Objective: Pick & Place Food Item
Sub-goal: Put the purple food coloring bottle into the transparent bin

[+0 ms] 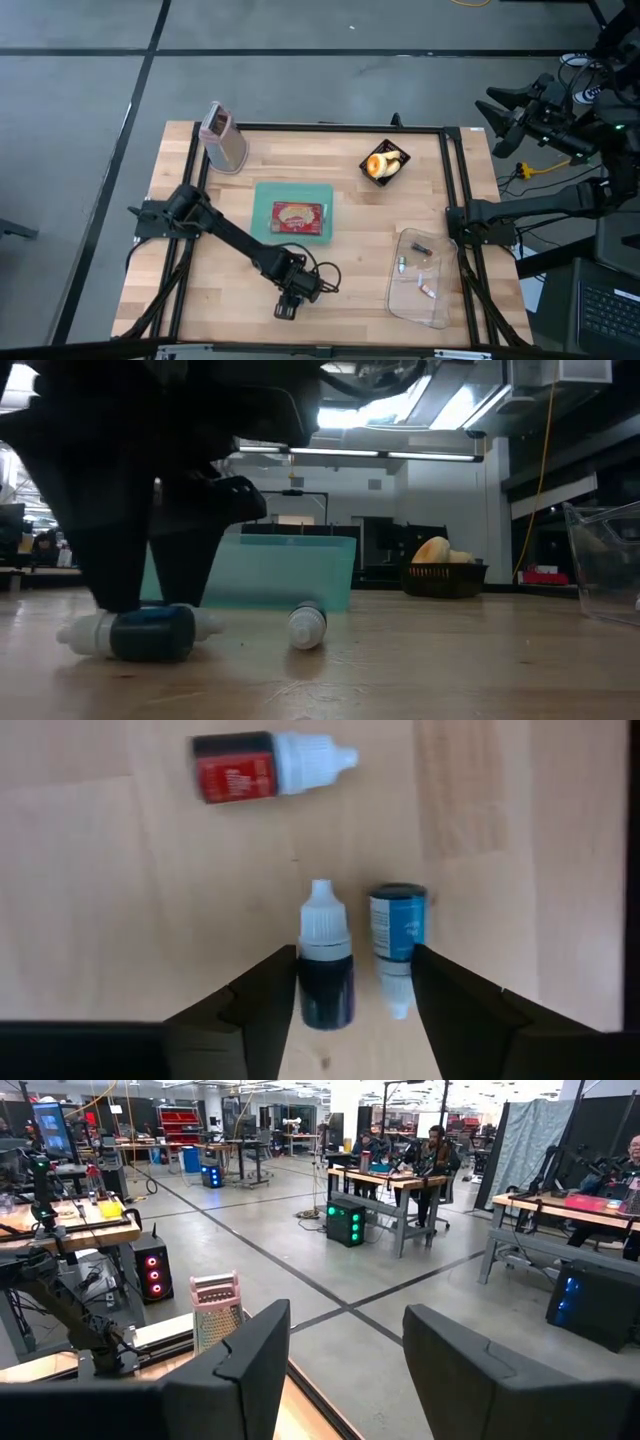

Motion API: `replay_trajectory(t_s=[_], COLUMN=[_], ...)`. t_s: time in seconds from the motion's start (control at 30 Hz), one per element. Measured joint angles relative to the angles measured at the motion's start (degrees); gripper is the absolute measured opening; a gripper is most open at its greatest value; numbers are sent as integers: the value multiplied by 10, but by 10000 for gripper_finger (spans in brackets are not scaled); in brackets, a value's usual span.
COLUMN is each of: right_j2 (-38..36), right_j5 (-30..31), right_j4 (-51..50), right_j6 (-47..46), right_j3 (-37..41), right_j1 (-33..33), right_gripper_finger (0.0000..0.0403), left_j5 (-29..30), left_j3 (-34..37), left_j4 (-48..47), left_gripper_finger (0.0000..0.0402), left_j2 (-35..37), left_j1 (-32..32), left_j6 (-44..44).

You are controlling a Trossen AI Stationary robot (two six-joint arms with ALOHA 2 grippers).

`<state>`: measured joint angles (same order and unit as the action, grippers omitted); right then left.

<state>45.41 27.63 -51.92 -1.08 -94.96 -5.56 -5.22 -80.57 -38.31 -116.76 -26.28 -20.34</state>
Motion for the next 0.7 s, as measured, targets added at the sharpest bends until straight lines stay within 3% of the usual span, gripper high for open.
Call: replay_trajectory(t_s=[0.3, 0.7], right_j2=[4, 11], right_j5=[0, 0], right_j4=[0, -2], right_j6=[-4, -11], right_j3=[0, 0], right_j1=[0, 0], right_gripper_finger=[194, 194], left_j5=[38, 18], left_j3=[7, 26], left_j4=[1, 11], left_gripper_finger=[158, 124], left_j2=[-7, -6], left_j1=[1, 10], left_j6=[5, -14])
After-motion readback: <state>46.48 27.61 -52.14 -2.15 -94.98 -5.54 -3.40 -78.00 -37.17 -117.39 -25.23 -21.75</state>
